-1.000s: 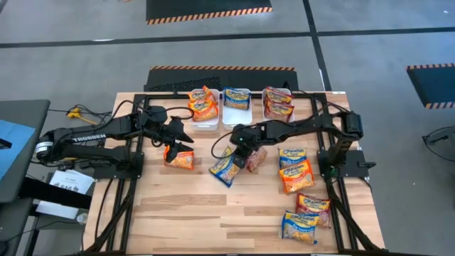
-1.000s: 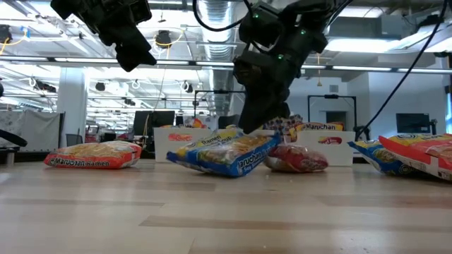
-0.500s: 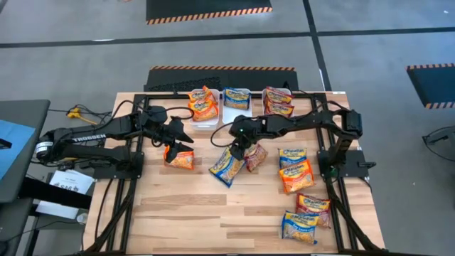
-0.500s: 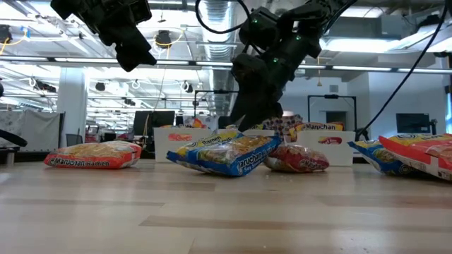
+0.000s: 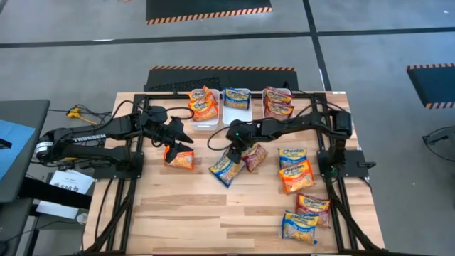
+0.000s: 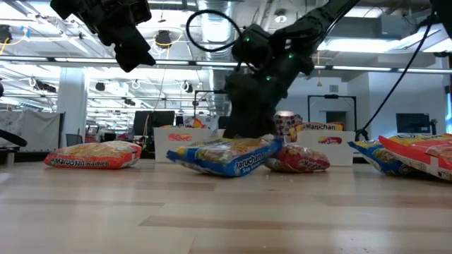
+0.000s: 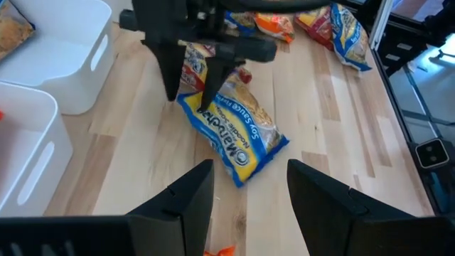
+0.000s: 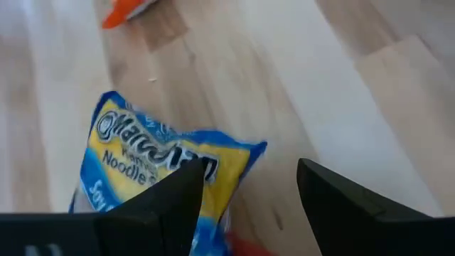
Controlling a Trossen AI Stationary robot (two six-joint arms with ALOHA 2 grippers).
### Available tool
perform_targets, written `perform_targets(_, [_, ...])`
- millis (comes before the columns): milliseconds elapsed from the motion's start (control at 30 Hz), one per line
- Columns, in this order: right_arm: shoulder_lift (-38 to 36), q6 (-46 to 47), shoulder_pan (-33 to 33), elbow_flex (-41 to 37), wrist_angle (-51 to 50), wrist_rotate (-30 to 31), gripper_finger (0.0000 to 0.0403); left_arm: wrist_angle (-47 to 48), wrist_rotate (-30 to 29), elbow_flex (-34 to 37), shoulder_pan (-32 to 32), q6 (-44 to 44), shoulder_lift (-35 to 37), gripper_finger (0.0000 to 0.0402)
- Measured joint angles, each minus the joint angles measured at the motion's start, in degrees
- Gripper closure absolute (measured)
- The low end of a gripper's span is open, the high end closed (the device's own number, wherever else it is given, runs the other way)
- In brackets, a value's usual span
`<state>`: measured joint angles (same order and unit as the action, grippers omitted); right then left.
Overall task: Sort Maruchan noodles
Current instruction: Put the blue noodle pack into the middle white bin
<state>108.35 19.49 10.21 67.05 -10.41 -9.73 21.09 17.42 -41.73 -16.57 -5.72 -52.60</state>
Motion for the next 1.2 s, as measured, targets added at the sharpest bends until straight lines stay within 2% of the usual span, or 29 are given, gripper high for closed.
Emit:
perform_targets(200, [-0.30, 1.93, -0.02, 0.04, -0.14, -2.59, 0.0154, 0.13, 0.03, 0.01, 0.01, 0.04, 0.00, 0.0237])
perform_targets(567, [2.54, 4.70, -0.56, 0.08, -0.28, -2.61, 0.0165, 0.06, -0.19, 0.01, 0.01, 0.52, 0.00, 0.0237])
perform_targets(700, [2.59, 4.68, -0.74, 0.07, -0.24, -2.60, 0.0217, 0.03, -0.21, 0.01, 0.01, 0.53, 0.00, 0.0237])
perform_targets(933, [2.56, 5.97, -0.79, 0.07, 0.34, -2.88, 0.0380, 0.02, -0.23, 0.01, 0.01, 0.52, 0.00, 0.0237])
perform_targets(1200, [2.56, 5.88, -0.78, 1.58, -0.03, -2.88, 0.0392, 0.02, -0.25, 0.01, 0.01, 0.49, 0.00, 0.0237])
